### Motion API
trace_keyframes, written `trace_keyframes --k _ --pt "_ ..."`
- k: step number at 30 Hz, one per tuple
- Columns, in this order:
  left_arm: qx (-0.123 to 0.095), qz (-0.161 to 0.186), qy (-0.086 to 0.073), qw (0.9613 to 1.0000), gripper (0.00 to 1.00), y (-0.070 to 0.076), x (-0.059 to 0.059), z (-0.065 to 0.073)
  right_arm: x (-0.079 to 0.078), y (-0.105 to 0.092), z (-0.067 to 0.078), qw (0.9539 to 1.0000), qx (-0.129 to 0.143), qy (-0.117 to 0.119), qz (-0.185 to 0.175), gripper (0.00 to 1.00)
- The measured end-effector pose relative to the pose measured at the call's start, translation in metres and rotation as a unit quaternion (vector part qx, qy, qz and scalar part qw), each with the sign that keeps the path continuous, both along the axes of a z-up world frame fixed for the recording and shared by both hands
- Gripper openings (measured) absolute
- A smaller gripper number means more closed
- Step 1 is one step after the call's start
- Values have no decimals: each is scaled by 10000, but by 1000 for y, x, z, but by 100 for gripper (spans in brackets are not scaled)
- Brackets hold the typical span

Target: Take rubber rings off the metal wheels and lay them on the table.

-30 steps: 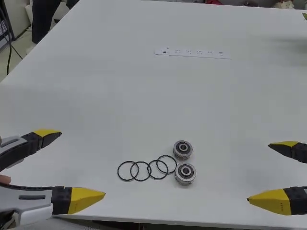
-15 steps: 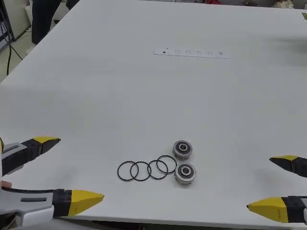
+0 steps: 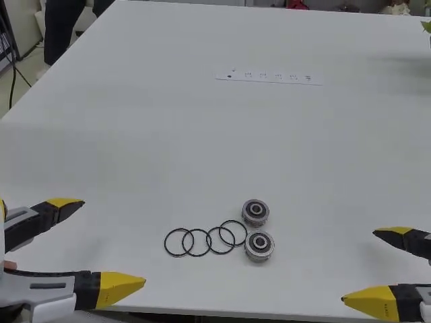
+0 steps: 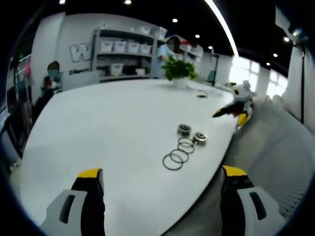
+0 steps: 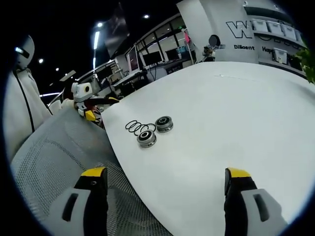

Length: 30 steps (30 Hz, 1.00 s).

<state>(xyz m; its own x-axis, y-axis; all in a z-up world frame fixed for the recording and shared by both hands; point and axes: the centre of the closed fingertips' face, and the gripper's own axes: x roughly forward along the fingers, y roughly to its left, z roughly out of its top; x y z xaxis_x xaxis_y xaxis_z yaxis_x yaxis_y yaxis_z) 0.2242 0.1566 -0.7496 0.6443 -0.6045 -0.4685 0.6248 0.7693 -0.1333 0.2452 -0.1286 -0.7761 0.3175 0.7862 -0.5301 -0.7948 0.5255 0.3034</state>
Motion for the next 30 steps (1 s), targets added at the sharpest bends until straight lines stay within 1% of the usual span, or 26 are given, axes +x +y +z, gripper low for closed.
trace_keyframes --k 12,18,30 --pt "18 -29 -20 10000 100 -2 -2 2 -4 3 1 10000 -21 -23 70 96" --pt "24 -1 -62 10000 100 -1 -2 4 -5 3 4 10000 -15 -57 71 96" --pt "78 36 -63 9999 100 0 -3 6 -10 4 4 10000 2 -67 40 95"
